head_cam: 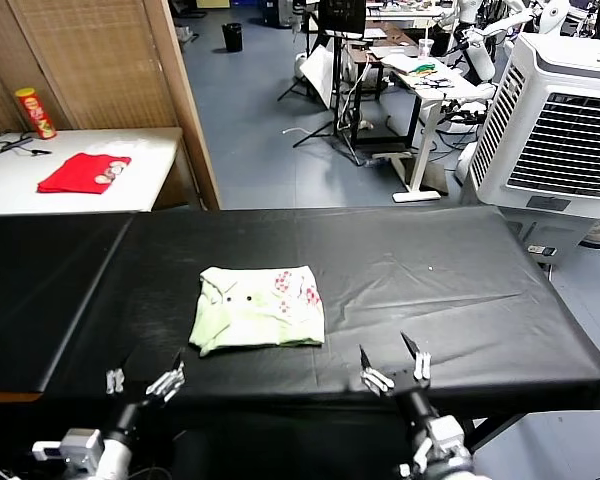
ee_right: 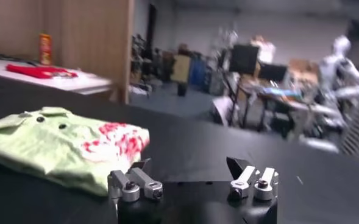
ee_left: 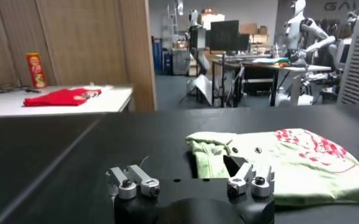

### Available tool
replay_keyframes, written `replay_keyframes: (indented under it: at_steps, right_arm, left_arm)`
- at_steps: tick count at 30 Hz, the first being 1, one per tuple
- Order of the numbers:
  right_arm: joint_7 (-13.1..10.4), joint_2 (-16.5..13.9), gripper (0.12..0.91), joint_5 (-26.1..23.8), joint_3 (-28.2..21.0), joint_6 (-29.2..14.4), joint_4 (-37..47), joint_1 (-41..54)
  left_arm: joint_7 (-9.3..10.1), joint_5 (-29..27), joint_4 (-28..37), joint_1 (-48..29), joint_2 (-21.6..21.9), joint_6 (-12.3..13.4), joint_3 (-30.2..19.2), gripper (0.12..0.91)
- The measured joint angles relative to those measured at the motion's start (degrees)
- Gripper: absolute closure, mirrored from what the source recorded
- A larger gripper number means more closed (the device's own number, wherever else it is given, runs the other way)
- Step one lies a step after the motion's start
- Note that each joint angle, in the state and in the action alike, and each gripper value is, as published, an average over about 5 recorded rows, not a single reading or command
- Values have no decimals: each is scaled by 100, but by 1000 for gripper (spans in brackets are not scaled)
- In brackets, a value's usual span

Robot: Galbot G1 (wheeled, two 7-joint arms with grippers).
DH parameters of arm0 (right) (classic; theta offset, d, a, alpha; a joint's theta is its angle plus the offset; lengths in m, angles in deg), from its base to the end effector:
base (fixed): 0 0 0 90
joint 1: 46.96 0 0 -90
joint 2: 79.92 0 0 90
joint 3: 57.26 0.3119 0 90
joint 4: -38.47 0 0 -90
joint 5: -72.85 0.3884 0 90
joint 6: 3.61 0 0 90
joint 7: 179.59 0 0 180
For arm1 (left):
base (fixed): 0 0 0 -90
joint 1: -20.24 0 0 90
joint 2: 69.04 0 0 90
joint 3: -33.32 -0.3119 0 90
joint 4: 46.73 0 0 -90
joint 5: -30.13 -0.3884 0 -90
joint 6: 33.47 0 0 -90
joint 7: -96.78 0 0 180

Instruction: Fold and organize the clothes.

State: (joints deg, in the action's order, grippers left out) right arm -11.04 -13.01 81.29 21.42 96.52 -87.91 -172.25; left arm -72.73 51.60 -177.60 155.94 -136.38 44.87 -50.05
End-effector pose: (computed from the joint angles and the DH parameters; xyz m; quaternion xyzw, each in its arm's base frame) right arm 0.1930 0.0245 -0.2580 0.0919 -0.9883 0.0607 0.1057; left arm 0.1750 0.0535 -0.2369 0.0045 -0.9890 -0.0184 0.1465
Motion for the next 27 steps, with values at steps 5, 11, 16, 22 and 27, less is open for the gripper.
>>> replay_keyframes:
  at_steps: [5, 11, 16, 22, 27]
  right_arm:
    - [-396, 105, 227, 54, 93, 3, -442, -747]
    - [-667, 193, 227, 40, 91, 5, -644, -1454]
    - [-855, 226, 227, 51, 67, 133, -722, -1760]
    - [-929, 275, 227, 56, -19, 305, -697, -1879]
    - [-933, 281, 227, 56, -38, 325, -691, -1904]
  left_arm:
    - [134, 91, -148, 354, 21, -83, -22, 232]
    - [361, 355, -285, 708, 25, -300, -24, 232]
    - [434, 464, -363, 892, 40, -555, -23, 232]
    - [439, 561, -427, 951, 51, -675, -21, 232]
    - [424, 566, -446, 979, 45, -668, -21, 232]
